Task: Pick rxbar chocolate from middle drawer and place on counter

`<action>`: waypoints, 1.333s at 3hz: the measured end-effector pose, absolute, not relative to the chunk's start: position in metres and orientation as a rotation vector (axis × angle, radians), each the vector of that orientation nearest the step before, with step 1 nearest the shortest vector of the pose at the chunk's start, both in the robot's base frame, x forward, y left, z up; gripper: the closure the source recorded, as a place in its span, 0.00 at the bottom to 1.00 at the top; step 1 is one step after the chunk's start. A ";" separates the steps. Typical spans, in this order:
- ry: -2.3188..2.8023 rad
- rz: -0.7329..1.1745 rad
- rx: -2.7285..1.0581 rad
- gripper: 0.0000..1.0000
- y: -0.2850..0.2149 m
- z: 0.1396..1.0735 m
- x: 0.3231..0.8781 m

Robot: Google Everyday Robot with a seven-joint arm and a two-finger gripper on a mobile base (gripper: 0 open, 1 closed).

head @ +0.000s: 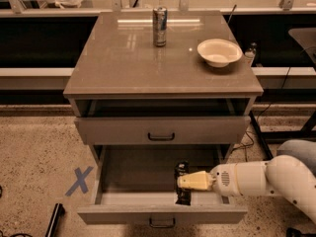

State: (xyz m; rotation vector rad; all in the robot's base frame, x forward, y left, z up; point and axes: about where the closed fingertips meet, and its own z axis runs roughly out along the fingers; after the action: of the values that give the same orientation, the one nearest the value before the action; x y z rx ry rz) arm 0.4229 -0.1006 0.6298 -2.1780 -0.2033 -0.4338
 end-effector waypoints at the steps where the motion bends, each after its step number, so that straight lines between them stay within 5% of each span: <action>1: -0.316 -0.484 -2.223 1.00 -0.097 0.694 0.413; 4: -0.440 -0.415 -2.542 1.00 -0.107 0.834 0.485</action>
Offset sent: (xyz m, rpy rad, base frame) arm 0.0191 0.0029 0.1997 -0.3213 -0.1414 0.0858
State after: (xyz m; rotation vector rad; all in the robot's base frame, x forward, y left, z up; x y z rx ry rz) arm 0.4846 -0.1072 0.8337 -2.5419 -0.4404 -0.4146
